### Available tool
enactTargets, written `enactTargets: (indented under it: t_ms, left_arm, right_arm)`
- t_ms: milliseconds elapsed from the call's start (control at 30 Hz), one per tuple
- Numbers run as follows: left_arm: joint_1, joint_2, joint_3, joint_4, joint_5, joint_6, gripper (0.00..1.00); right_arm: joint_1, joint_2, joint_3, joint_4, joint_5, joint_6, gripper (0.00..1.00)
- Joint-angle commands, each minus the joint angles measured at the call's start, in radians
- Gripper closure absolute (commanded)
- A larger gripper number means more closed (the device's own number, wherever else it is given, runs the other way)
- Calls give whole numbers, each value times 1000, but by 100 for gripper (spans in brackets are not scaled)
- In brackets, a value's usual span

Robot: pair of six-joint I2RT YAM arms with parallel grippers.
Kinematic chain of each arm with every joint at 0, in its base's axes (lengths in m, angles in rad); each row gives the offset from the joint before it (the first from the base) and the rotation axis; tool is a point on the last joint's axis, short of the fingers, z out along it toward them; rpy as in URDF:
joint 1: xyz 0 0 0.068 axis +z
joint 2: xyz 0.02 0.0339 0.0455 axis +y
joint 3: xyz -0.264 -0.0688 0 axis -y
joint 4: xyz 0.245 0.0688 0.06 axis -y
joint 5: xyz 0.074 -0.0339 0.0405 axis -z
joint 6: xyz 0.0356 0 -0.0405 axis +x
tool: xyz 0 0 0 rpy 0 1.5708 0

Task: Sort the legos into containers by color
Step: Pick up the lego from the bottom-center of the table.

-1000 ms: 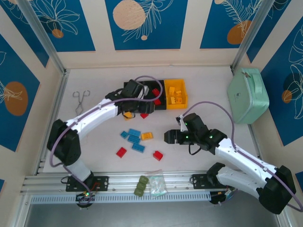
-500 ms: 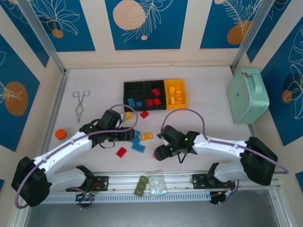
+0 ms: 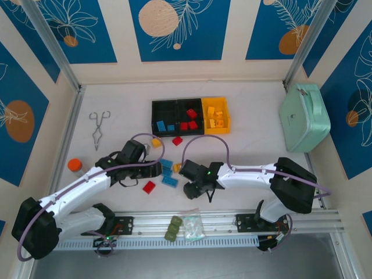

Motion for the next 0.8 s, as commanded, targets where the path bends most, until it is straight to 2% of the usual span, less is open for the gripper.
enactTargets:
  t_ms: [0, 167, 433, 600, 767]
  left_arm:
    - [10, 10, -9, 25, 4, -21, 34]
    - [11, 17, -6, 45, 12, -33, 34]
    - [10, -7, -5, 95, 26, -54, 34]
    - [10, -9, -8, 109, 38, -69, 34]
    - [10, -38, -17, 125, 40, -86, 34]
  right_arm:
    - [7, -2, 46, -50, 45, -18, 67]
    - [-28, -43, 106, -94, 57, -35, 67]
    - [-251, -105, 243, -81, -32, -66, 67]
    - [-388, -32, 390, -81, -65, -53, 68]
    - [-481, 108, 548, -106, -83, -43, 68]
